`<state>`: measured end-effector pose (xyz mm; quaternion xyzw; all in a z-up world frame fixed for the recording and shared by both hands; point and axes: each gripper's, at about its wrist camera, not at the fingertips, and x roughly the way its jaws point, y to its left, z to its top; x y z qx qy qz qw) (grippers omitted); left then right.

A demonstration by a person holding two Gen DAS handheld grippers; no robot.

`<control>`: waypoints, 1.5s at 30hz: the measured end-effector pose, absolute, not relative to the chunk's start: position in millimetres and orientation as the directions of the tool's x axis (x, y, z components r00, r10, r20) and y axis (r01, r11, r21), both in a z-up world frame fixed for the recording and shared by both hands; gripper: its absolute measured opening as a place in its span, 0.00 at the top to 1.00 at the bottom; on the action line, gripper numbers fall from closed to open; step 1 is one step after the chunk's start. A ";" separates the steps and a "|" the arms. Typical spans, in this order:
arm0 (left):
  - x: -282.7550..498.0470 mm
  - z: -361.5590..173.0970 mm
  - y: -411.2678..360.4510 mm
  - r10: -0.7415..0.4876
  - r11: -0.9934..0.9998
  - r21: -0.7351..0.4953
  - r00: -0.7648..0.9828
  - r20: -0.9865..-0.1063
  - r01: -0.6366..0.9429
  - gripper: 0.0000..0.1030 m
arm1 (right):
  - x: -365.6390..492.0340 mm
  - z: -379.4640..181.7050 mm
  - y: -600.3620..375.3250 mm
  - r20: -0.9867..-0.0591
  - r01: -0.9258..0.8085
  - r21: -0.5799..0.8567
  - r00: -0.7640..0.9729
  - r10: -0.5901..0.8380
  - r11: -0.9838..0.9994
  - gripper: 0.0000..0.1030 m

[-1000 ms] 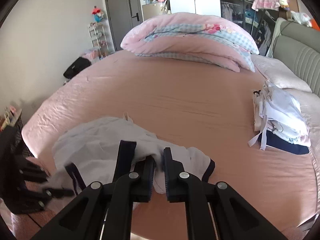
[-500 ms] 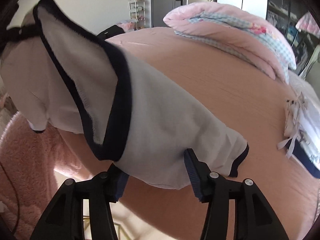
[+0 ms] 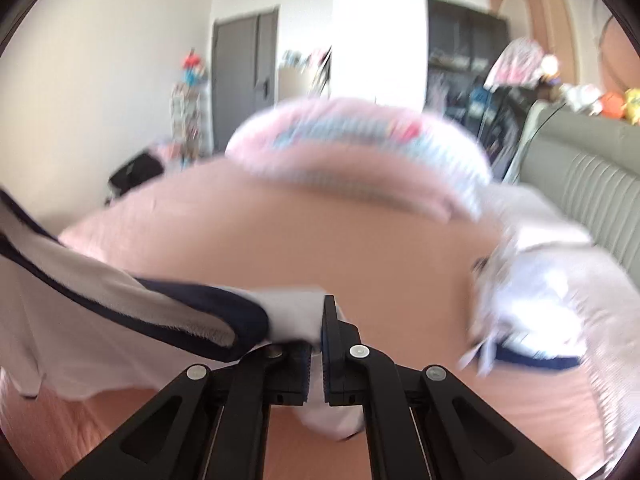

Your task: Fold clothes

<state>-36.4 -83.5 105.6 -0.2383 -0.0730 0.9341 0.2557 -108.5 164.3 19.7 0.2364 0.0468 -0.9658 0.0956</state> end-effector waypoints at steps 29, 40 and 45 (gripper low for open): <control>-195.5 290.7 -60.6 0.506 -0.862 -0.112 -0.824 -0.253 -0.495 0.96 | -174.1 286.9 229.7 -0.237 0.158 0.036 -0.958 -0.162 -0.987 0.99; -145.3 187.0 -51.2 0.441 -0.840 0.092 -0.772 -0.458 -0.534 0.94 | -105.7 228.0 226.4 -0.273 0.227 -0.036 -0.939 -0.209 -0.973 0.99; -158.9 -13.0 -49.1 0.374 -0.844 -0.044 -0.528 -0.762 -0.534 0.94 | -106.3 26.4 211.6 -0.650 0.213 0.035 -0.737 -0.184 -0.976 0.99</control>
